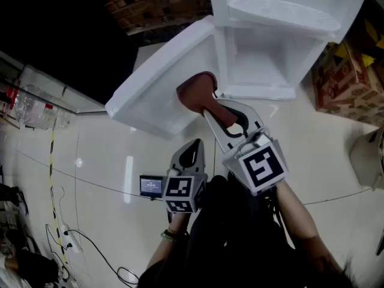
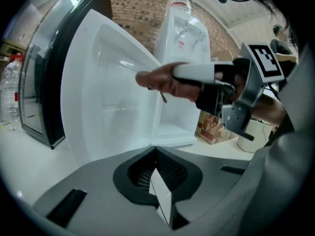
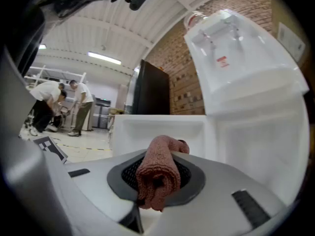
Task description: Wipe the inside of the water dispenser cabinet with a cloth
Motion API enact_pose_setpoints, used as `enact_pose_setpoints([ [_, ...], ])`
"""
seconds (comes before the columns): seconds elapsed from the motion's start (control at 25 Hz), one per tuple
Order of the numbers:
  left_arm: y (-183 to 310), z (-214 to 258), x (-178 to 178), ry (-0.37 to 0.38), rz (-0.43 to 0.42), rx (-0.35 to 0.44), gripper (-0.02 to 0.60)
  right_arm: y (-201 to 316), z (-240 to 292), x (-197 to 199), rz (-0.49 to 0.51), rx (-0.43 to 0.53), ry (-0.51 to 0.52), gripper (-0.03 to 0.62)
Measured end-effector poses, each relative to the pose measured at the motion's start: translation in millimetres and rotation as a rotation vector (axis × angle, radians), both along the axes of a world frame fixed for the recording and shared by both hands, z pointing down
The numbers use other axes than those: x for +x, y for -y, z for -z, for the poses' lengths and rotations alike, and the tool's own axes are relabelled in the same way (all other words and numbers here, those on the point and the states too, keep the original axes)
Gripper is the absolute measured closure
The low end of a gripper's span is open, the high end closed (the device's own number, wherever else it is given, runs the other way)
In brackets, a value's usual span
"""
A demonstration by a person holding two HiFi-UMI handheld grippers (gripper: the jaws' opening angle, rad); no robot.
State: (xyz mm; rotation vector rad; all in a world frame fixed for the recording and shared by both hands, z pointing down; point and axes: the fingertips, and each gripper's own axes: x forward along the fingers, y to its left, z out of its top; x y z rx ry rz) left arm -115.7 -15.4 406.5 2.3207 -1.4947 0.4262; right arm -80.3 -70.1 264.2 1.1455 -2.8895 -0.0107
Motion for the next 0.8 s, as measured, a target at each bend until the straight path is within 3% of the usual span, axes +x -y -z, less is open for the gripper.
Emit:
enact_pose_setpoints([
  [0.2, -6.2, -8.7, -3.0, -0.034, 0.014, -0.022, 0.598, -14.5, 13.0, -63.7, 0.197, 0.159, -0.132, 0.519],
  [0.36, -6.5, -6.2, -6.0, -0.034, 0.004, -0.019, 0.598, -27.3, 28.3, -103.2, 0.291, 0.257, -0.139, 0.519],
  [0.56, -8.0, -8.8, -10.7, -0.04, 0.011, -0.025, 0.598, 1.1, 24.1, -106.3, 0.23, 0.298, -0.187, 0.519],
  [0.8, -5.7, -12.1, -11.7, -0.046, 0.012, -0.031, 0.598, 47.6, 19.0, -63.1, 0.077, 0.271, -0.167, 0.519],
])
